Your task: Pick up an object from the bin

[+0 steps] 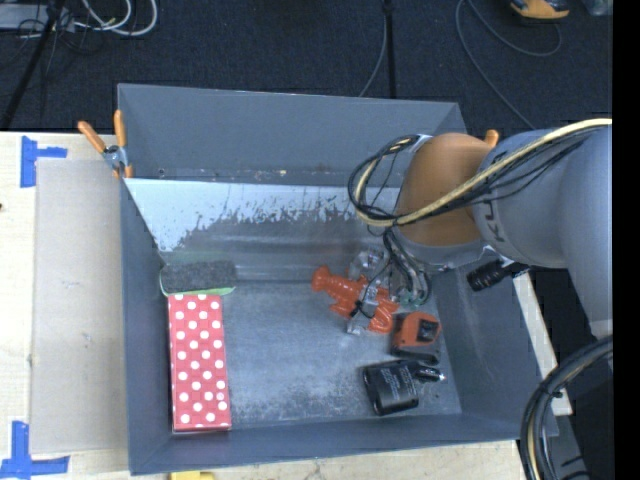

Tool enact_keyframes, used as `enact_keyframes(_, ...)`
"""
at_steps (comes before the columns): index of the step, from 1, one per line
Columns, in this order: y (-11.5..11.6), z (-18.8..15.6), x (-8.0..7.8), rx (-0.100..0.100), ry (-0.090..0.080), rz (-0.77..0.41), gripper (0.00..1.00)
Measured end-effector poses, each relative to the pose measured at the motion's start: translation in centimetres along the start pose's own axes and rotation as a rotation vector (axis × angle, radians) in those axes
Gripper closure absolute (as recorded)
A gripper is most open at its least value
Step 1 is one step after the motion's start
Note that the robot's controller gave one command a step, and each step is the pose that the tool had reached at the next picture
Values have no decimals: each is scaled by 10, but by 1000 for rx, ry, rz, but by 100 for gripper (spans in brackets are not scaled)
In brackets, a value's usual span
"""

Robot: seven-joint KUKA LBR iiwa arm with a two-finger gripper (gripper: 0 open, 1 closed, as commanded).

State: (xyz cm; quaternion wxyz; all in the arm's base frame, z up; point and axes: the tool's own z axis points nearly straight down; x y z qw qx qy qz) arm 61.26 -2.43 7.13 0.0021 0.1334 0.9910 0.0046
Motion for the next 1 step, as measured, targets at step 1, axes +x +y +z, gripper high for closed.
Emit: enact_keyframes(1,0,0,-1,1,1,18,100)
